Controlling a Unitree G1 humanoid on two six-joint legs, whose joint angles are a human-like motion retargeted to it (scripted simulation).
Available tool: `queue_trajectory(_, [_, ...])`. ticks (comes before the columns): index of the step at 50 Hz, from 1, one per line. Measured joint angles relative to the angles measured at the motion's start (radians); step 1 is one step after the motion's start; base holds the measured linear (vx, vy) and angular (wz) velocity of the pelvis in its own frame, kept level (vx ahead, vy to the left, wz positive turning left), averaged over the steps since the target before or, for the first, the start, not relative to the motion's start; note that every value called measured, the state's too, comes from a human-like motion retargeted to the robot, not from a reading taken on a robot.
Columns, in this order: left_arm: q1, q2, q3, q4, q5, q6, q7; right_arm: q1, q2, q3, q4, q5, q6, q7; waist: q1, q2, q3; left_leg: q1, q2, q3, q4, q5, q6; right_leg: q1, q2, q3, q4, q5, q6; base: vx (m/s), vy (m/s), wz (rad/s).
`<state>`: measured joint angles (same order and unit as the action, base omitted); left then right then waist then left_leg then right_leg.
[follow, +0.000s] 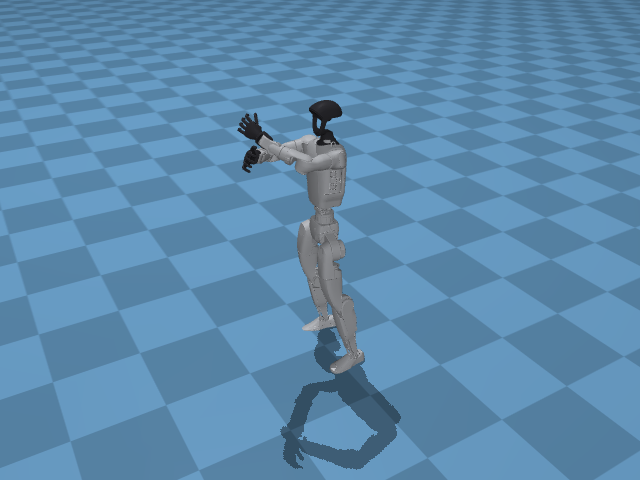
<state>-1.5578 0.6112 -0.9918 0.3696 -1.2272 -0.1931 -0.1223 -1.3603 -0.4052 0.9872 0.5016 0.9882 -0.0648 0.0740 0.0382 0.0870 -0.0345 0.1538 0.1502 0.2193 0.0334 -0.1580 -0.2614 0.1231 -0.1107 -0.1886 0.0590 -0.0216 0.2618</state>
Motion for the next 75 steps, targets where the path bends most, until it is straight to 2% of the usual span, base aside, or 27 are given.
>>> queue_trajectory(7, [-0.026,-0.02,-0.058,-0.002,-0.042,0.01,0.003,0.02,0.018,-0.006,-0.008,0.054,-0.003,-0.015,0.008,-0.005,0.003,0.004,0.001,0.002,-0.002,-0.002,0.0,0.002,0.0,0.001,0.001,-0.004,0.0,0.0,0.0,0.0])
queue_trajectory(42, [0.025,-0.024,-0.048,-0.059,-0.074,0.029,-0.01,0.055,0.002,0.002,-0.052,-0.019,0.025,-0.003,0.007,-0.014,0.007,0.019,0.004,0.001,-0.004,-0.011,0.0,0.013,0.0,-0.003,0.006,-0.013,0.0,0.0,0.0,0.0])
queue_trajectory(55, [0.061,0.004,-0.006,0.043,-0.06,0.009,0.012,0.074,-0.041,-0.039,0.08,-0.087,0.005,-0.073,0.015,-0.014,0.009,0.018,0.003,-0.003,-0.006,-0.01,0.0,0.015,0.0,-0.009,0.004,-0.012,0.0,0.0,0.0,0.0])
queue_trajectory(60, [0.095,0.053,0.033,0.12,0.052,0.01,0.065,0.12,-0.107,-0.102,0.146,-0.141,0.008,-0.113,0.02,-0.015,0.014,0.021,0.004,-0.006,-0.006,-0.011,0.0,0.021,0.0,-0.012,0.005,-0.013,0.0,0.0,0.0,0.0])
queue_trajectory(66, [0.185,0.15,0.103,0.162,0.37,0.018,0.176,0.232,-0.217,-0.214,0.189,-0.226,0.018,-0.132,0.024,-0.019,0.036,0.037,0.004,-0.01,-0.004,-0.014,0.0,0.038,0.0,-0.016,0.008,-0.018,0.0,0.0,0.0,0.0])
queue_trajectory(70, [0.3,0.218,0.171,0.158,0.588,0.03,0.223,0.344,-0.283,-0.296,0.211,-0.316,0.024,-0.138,0.026,-0.025,0.053,0.045,0.005,-0.012,-0.002,-0.015,0.0,0.048,0.001,-0.018,0.009,-0.019,0.0,0.0,0.0,0.0])
queue_trajectory(75, [0.521,0.27,0.284,0.159,0.777,0.036,0.212,0.527,-0.332,-0.39,0.257,-0.479,0.033,-0.156,0.029,-0.035,0.078,0.054,0.005,-0.012,-0.002,-0.016,0.0,0.057,0.001,-0.018,0.01,-0.02,0.0,0.0,0.0,0.0])
